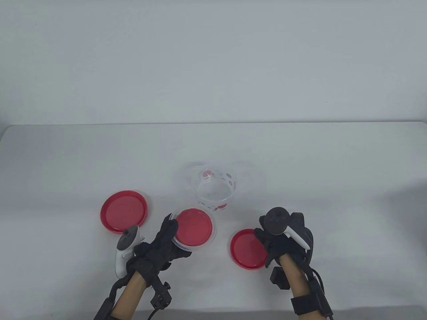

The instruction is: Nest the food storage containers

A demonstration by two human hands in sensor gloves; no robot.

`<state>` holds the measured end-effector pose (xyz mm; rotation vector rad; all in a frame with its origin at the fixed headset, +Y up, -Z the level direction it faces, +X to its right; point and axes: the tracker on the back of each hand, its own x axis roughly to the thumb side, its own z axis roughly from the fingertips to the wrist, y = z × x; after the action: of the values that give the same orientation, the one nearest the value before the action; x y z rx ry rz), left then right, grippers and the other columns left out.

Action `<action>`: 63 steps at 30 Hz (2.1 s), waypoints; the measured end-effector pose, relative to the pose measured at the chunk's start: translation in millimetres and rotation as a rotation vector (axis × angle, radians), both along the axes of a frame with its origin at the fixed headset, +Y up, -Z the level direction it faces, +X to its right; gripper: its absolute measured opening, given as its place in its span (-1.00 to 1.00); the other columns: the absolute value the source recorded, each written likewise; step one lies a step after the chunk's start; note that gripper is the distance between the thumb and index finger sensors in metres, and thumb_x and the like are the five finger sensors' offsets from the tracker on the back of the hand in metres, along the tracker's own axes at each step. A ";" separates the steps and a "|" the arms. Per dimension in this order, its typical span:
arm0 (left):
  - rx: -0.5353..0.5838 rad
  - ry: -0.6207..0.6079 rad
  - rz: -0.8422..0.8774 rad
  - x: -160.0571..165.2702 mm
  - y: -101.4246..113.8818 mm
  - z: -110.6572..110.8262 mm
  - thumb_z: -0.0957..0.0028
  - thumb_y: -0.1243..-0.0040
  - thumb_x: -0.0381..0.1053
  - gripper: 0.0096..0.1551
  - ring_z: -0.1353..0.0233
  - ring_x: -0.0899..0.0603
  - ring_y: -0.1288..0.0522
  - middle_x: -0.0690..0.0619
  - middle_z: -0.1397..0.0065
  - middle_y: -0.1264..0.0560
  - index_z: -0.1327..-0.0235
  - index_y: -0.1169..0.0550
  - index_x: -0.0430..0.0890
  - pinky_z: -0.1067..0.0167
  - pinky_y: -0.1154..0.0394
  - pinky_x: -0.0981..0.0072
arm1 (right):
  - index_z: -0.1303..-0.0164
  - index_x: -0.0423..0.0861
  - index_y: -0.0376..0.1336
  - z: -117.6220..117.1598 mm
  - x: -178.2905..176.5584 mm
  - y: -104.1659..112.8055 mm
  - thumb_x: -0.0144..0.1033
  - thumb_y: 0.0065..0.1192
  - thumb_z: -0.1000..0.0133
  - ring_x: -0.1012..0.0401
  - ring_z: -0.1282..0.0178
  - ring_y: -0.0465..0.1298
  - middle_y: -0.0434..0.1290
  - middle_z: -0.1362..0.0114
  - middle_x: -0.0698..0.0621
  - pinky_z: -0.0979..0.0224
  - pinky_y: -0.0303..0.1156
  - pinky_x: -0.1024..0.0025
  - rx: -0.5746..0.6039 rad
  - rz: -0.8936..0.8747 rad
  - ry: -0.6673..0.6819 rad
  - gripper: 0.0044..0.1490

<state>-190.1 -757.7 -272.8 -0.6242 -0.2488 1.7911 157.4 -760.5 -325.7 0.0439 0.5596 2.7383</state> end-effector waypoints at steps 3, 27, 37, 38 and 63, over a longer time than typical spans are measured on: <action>-0.011 -0.011 0.020 2.5 0.1 1.6 -0.35 0.34 0.51 0.19 -0.64 -0.47 -0.04 -0.34 -0.72 0.39 -0.55 0.61 -0.12 -0.52 -0.06 -0.33 | -0.61 -0.28 0.02 -1.3 -1.5 -11.3 -0.19 0.10 -0.34 -0.27 -0.57 -0.09 -0.16 -0.69 -0.31 -0.48 0.02 -0.22 -0.092 0.049 0.004 -0.27; -0.009 -0.014 -0.012 5.4 2.1 4.7 -0.35 0.33 0.50 0.19 -0.63 -0.47 -0.05 -0.35 -0.71 0.39 -0.55 0.60 -0.12 -0.52 -0.07 -0.33 | -0.33 -0.25 0.20 2.2 5.8 4.4 -0.33 0.03 -0.32 -0.13 -0.27 0.48 0.18 -0.55 -0.41 -0.11 0.50 0.10 0.240 0.025 -0.145 -0.56; -0.019 -0.016 -0.034 6.7 1.2 5.2 -0.35 0.32 0.50 0.18 -0.63 -0.47 -0.04 -0.35 -0.71 0.39 -0.55 0.60 -0.12 -0.51 -0.06 -0.34 | -0.36 -0.22 0.15 5.8 17.3 13.1 -0.28 0.16 -0.30 0.03 -0.05 0.60 0.45 -0.26 -0.26 0.04 0.56 0.24 0.183 -0.513 -0.266 -0.50; -0.015 -0.016 -0.042 6.9 1.5 5.5 -0.35 0.32 0.50 0.19 -0.63 -0.48 -0.05 -0.35 -0.71 0.39 -0.55 0.60 -0.12 -0.51 -0.06 -0.34 | -0.36 -0.22 0.13 6.7 16.6 14.0 -0.28 0.17 -0.29 0.02 -0.07 0.59 0.44 -0.28 -0.26 0.02 0.55 0.23 0.195 -0.547 -0.271 -0.48; -0.046 -0.017 -0.139 10.5 -1.4 7.3 -0.35 0.33 0.49 0.17 -0.61 -0.48 -0.06 -0.36 -0.70 0.38 -0.58 0.57 -0.13 -0.50 -0.10 -0.32 | -0.37 -0.08 0.11 89.4 -103.9 79.9 -0.22 0.27 -0.22 -0.06 -0.38 0.44 0.34 -0.35 -0.11 -0.38 0.33 -0.11 1.104 -0.029 0.599 -0.43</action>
<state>-179.5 -759.2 -265.5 -0.6738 -0.1720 1.6620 53.5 -680.6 -236.3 1.1136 -0.8648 2.6059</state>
